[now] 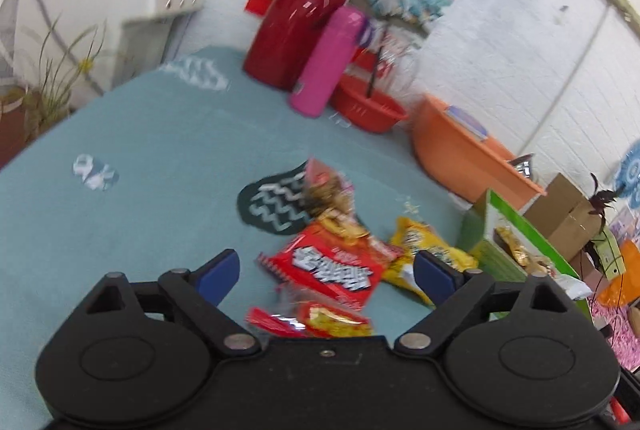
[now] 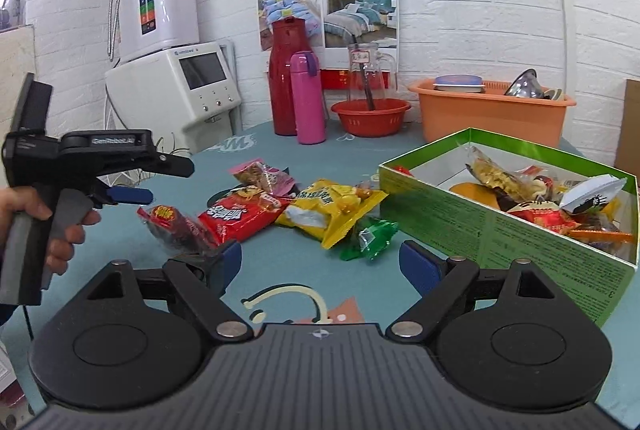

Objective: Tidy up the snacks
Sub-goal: 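Lower both grippers onto the clear bag with red label and close, then carry the red-labelled clear bag into the green box and open both grippers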

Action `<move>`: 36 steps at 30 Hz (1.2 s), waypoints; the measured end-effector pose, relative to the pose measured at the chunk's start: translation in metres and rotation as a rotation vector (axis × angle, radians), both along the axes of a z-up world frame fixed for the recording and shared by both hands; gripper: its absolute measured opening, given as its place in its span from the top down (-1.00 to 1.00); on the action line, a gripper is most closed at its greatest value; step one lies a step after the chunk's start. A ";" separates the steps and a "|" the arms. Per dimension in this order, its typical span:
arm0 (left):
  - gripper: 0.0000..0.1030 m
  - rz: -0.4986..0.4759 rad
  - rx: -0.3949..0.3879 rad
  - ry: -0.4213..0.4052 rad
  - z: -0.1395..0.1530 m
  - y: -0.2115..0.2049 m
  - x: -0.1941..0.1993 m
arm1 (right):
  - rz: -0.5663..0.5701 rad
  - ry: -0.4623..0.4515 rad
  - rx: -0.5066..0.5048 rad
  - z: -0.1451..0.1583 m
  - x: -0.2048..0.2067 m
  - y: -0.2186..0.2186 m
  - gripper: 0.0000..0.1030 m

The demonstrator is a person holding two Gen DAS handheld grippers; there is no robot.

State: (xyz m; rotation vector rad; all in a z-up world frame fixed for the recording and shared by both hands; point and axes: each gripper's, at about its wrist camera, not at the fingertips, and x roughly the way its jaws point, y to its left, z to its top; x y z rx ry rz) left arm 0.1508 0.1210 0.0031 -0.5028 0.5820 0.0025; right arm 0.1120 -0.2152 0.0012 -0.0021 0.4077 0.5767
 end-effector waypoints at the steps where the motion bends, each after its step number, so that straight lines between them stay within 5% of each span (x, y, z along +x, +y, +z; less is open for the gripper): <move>1: -1.00 -0.002 -0.024 0.018 -0.006 0.004 0.002 | 0.002 0.001 -0.005 -0.001 -0.002 0.001 -1.00; 2: -1.00 -0.013 -0.051 0.039 -0.012 0.006 0.004 | 0.003 0.003 -0.009 -0.002 -0.003 0.003 -1.00; 4: -0.44 -0.065 -0.105 0.078 -0.024 0.006 0.003 | 0.000 0.014 -0.014 -0.004 -0.004 0.004 -1.00; 5: -0.41 -0.098 -0.120 0.090 -0.028 0.001 -0.001 | -0.001 0.021 -0.015 -0.005 -0.004 0.004 -1.00; 11: -0.48 -0.207 -0.171 0.068 -0.038 -0.028 -0.038 | 0.016 0.071 -0.017 -0.016 -0.003 0.009 -1.00; 13: -0.94 -0.212 -0.184 0.051 -0.038 -0.032 -0.051 | 0.027 0.093 -0.023 -0.020 -0.004 0.012 -1.00; 14: -1.00 -0.197 -0.179 0.035 -0.036 -0.031 -0.057 | 0.036 0.102 -0.023 -0.022 -0.005 0.013 -1.00; 18: -1.00 -0.158 -0.176 0.001 -0.031 -0.023 -0.074 | 0.097 0.156 -0.001 -0.030 -0.006 0.022 -1.00; 30: -0.86 -0.252 -0.189 0.002 -0.032 -0.037 -0.079 | 0.269 0.183 -0.033 -0.039 -0.016 0.068 -1.00; 33: -0.61 -0.256 -0.183 0.025 -0.038 -0.039 -0.074 | 0.298 0.166 -0.052 -0.039 -0.017 0.078 -1.00; 35: 0.03 -0.271 -0.177 0.045 -0.042 -0.042 -0.069 | 0.320 0.160 -0.076 -0.042 -0.015 0.084 -1.00; 36: 0.22 -0.279 -0.180 0.052 -0.044 -0.043 -0.067 | 0.320 0.163 -0.087 -0.044 -0.015 0.086 -0.83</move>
